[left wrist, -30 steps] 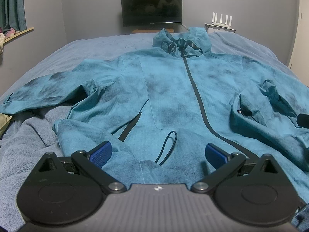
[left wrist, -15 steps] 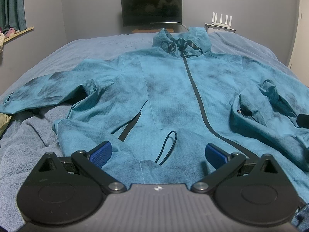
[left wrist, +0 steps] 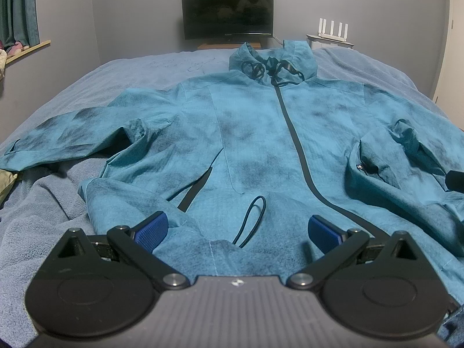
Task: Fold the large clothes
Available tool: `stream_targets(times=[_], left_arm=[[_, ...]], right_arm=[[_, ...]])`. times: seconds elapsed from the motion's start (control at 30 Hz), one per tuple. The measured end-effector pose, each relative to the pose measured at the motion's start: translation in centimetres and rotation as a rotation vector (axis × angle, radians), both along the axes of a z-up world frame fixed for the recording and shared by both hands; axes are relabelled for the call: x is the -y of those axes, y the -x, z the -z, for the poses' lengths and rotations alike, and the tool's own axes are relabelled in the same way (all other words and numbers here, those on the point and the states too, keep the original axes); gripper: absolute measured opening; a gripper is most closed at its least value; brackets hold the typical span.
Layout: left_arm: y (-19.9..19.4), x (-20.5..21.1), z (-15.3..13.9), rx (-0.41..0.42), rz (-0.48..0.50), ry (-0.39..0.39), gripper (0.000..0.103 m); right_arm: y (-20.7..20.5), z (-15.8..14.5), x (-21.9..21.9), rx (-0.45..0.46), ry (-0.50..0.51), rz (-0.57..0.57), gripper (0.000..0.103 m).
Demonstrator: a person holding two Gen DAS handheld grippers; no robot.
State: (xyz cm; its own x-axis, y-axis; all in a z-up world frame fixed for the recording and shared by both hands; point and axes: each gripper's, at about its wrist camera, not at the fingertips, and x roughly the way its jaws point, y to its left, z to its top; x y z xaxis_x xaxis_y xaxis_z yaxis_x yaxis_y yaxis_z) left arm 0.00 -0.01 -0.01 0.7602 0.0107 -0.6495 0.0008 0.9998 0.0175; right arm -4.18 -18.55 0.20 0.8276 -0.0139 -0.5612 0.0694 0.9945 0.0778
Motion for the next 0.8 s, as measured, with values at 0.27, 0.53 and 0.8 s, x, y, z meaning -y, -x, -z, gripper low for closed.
stream_targets(times=[0.27, 0.53, 0.8], left_arm=[[0.0, -0.01, 0.0, 0.0, 0.0, 0.0, 0.103], [0.0, 0.0, 0.0, -0.001, 0.0, 0.001, 0.103], [0.0, -0.02, -0.01, -0.001, 0.0, 0.003, 0.103]], right_arm=[[0.01, 0.02, -0.03, -0.001, 0.0, 0.0, 0.103], [-0.14, 0.14, 0.03, -0.001, 0.0, 0.0, 0.103], [-0.09, 0.17, 0.34, 0.016, -0.023, 0.005, 0.103]])
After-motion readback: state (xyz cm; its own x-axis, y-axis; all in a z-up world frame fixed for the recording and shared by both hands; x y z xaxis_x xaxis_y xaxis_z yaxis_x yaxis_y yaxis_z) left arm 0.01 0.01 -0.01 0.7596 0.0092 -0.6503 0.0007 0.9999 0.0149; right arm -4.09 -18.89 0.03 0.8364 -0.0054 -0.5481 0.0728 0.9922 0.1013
